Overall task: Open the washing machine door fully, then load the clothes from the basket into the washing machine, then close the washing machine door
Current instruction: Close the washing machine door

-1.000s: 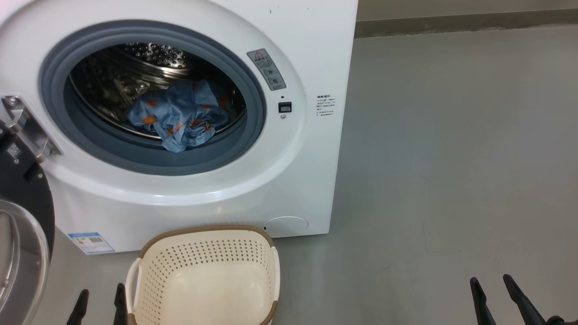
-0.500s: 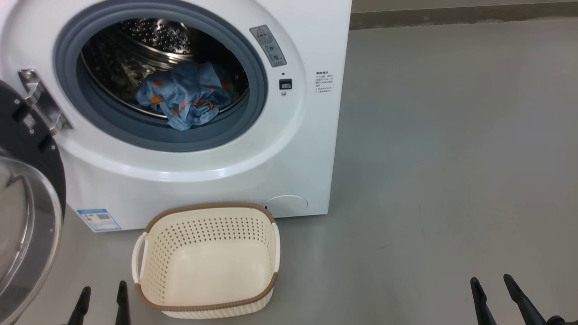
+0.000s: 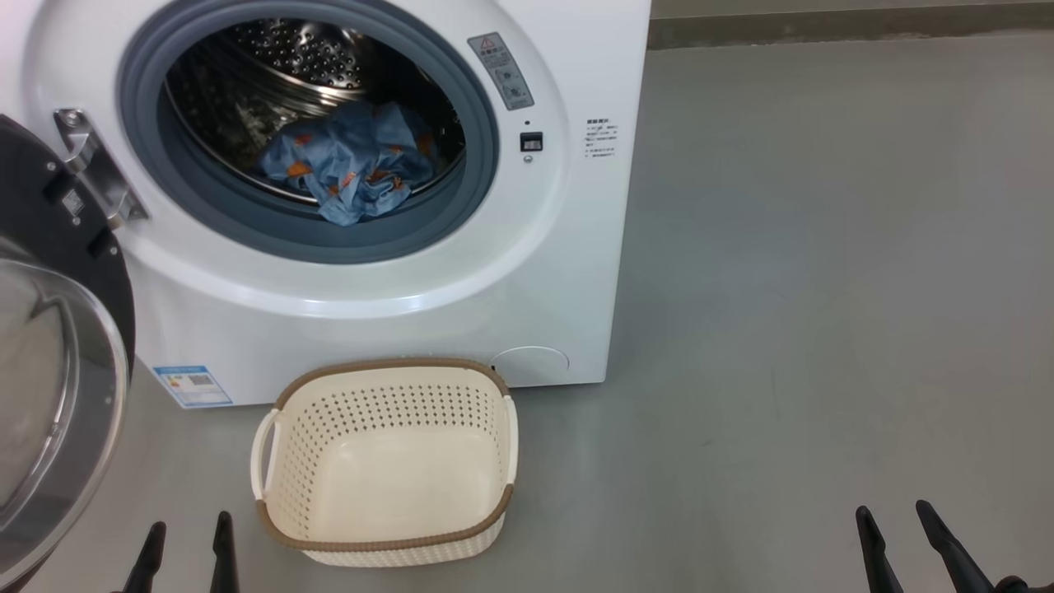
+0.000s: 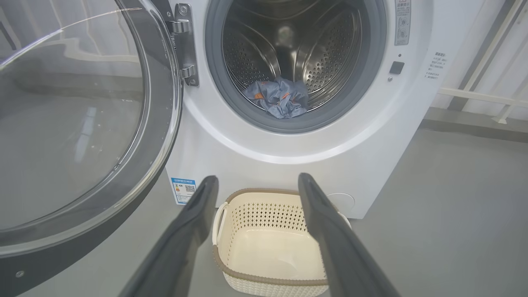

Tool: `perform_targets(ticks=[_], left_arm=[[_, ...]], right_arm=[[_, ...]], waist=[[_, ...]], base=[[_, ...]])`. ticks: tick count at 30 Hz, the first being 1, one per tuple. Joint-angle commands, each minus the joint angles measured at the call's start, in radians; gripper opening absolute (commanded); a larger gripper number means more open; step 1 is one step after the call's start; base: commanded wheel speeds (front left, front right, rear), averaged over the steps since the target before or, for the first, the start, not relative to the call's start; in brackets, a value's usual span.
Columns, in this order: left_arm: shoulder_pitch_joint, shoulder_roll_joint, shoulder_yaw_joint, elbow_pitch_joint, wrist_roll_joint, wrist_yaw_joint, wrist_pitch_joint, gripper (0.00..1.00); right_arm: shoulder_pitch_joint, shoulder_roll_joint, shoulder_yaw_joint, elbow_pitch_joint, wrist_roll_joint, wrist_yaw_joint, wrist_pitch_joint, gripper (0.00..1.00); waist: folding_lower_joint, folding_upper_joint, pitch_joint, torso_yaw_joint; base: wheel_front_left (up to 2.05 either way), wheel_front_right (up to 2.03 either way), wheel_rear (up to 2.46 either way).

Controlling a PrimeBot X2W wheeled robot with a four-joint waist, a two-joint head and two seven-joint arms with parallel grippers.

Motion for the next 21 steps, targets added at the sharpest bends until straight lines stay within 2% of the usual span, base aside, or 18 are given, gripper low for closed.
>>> perform_targets(ticks=[1,9,21], left_arm=[[-0.023,0.010,0.031,-0.029,0.008,-0.002,-0.006,1.00],[-0.028,0.001,0.041,-0.028,0.000,-0.002,-0.006,1.00],[-0.014,-0.025,0.083,-0.022,0.000,-0.002,-0.006,1.00]], right_arm=[[-0.019,-0.021,0.021,-0.028,0.005,0.003,-0.005,1.00],[-0.029,-0.025,0.038,-0.028,0.005,0.003,-0.005,1.00],[-0.076,-0.043,0.110,-0.005,0.012,0.003,-0.005,1.00]], waist=[[0.0000,0.0000,0.003,0.009],[0.0000,0.0000,0.009,0.074],[0.0000,0.0000,-0.003,0.278]], base=[[0.00,0.00,0.00],[0.00,0.00,0.00],[0.00,0.00,0.00]])
